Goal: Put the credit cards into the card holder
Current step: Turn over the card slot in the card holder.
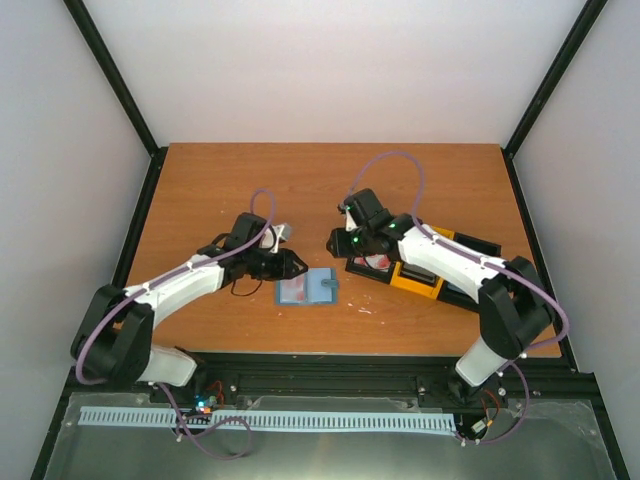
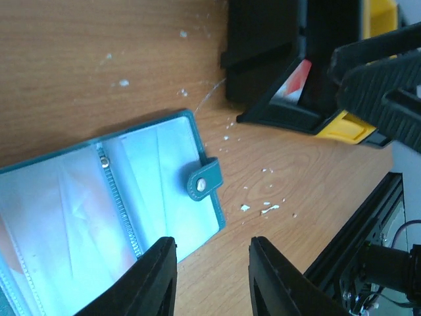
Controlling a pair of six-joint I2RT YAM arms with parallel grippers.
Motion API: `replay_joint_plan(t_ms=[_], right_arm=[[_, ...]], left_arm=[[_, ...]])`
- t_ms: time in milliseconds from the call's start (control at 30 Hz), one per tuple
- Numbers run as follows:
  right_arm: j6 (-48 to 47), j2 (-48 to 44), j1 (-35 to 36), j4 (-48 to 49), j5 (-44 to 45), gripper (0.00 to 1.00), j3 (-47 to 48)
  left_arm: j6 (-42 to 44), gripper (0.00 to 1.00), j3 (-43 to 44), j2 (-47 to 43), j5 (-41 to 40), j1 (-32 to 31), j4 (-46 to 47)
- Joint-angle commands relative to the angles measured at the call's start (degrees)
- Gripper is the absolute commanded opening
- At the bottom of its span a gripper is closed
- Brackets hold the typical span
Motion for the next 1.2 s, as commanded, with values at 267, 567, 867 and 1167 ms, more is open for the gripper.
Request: replay_joint_plan(t_ms=[267, 567, 867, 1167], right_arm=[[0.64, 9.41, 5.6, -6.86, 1.64, 0.4, 4.88], [4.99, 16.04, 9.22, -0.97, -8.96, 0.23, 5.93], [7.06, 21.58, 10.77, -7.19, 0.65, 0.21, 8.76], [7.91, 20.19, 11.67, -16.17, 12.42, 0.26, 9.64]], left_arm=[[-0.65, 0.26, 2.28, 10.85, -1.05, -1.3, -0.67], [-4.15, 0.19, -2.62, 9.47, -6.56, -1.28, -2.36], [-5.74, 0.19, -5.62, 9.54, -6.56, -1.3, -2.42], [-5.51, 0.19, -6.39, 9.92, -6.25, -1.3, -2.64]])
